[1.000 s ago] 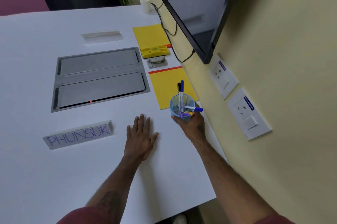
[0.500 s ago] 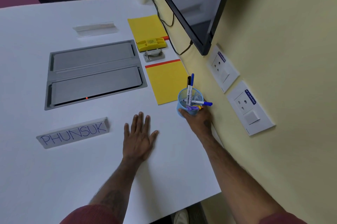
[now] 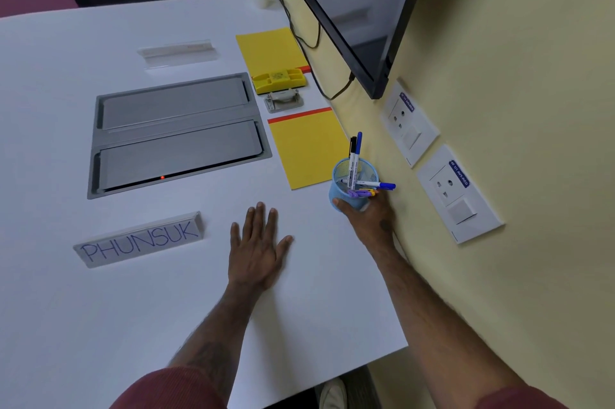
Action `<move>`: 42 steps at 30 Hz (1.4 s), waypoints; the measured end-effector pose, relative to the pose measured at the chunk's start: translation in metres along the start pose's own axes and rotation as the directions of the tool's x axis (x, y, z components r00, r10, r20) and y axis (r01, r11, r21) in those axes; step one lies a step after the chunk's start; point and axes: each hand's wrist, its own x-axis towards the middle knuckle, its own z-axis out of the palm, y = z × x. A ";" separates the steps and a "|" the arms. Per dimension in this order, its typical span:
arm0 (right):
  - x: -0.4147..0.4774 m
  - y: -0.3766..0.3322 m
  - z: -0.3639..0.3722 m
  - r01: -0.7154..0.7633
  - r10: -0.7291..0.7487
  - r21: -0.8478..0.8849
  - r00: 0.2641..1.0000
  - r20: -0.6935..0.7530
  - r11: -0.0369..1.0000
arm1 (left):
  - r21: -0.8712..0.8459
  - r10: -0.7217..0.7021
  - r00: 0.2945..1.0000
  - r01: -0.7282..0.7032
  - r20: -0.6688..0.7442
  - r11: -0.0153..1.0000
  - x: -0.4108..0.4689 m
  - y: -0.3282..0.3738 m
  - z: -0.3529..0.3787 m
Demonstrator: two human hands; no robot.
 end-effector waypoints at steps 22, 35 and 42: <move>-0.156 -0.139 0.027 0.413 -0.096 -0.667 0.884 0.458 0.620 | 0.135 0.074 0.988 -0.056 -0.132 0.989 -0.100 -0.073 -0.152; -0.240 -0.230 0.026 0.612 -0.217 -0.549 0.756 0.617 0.569 | 0.116 -0.127 0.936 0.173 -0.328 0.978 -0.255 -0.127 -0.223; -0.270 -0.265 0.019 0.701 -0.311 -0.459 0.678 0.666 0.546 | 0.128 -0.241 0.891 0.311 -0.385 0.942 -0.322 -0.133 -0.238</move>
